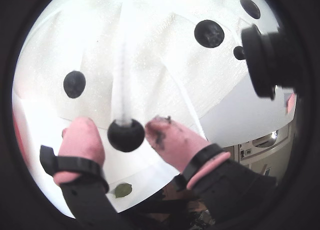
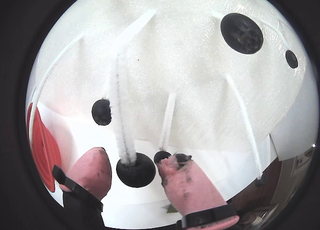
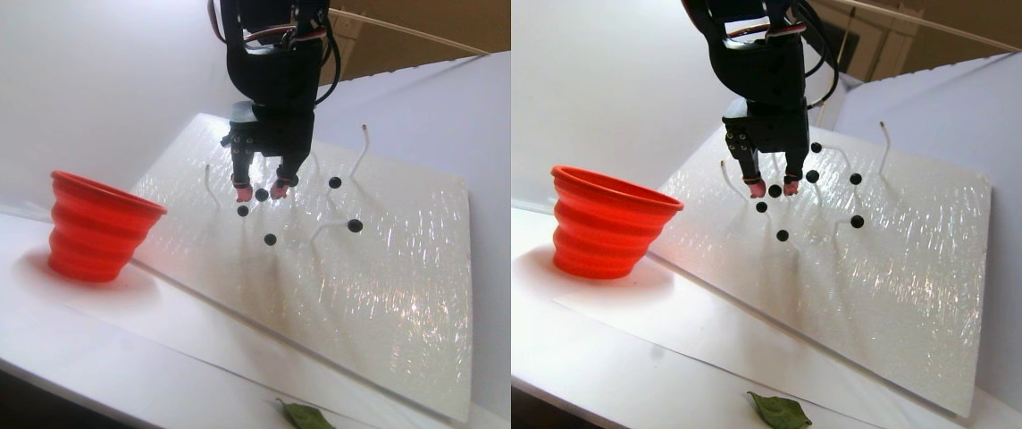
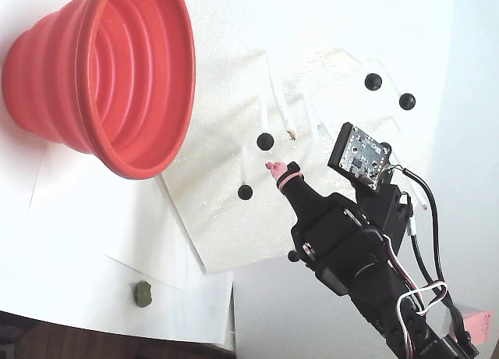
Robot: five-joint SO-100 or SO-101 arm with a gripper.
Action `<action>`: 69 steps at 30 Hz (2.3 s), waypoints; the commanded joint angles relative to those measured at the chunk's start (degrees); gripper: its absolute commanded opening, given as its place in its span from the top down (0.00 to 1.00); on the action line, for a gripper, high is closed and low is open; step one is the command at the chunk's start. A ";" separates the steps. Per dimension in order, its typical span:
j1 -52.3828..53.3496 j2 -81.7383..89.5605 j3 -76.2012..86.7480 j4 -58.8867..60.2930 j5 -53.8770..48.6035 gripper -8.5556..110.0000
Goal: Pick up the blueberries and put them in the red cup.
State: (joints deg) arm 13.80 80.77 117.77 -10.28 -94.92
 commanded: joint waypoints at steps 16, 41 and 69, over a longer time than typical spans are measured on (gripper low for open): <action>0.53 1.41 -4.04 -1.76 -0.62 0.80; -0.97 5.62 0.88 -1.49 -1.32 0.82; -7.56 18.19 8.61 4.39 2.55 0.82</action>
State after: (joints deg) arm 6.42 91.76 127.44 -6.42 -93.08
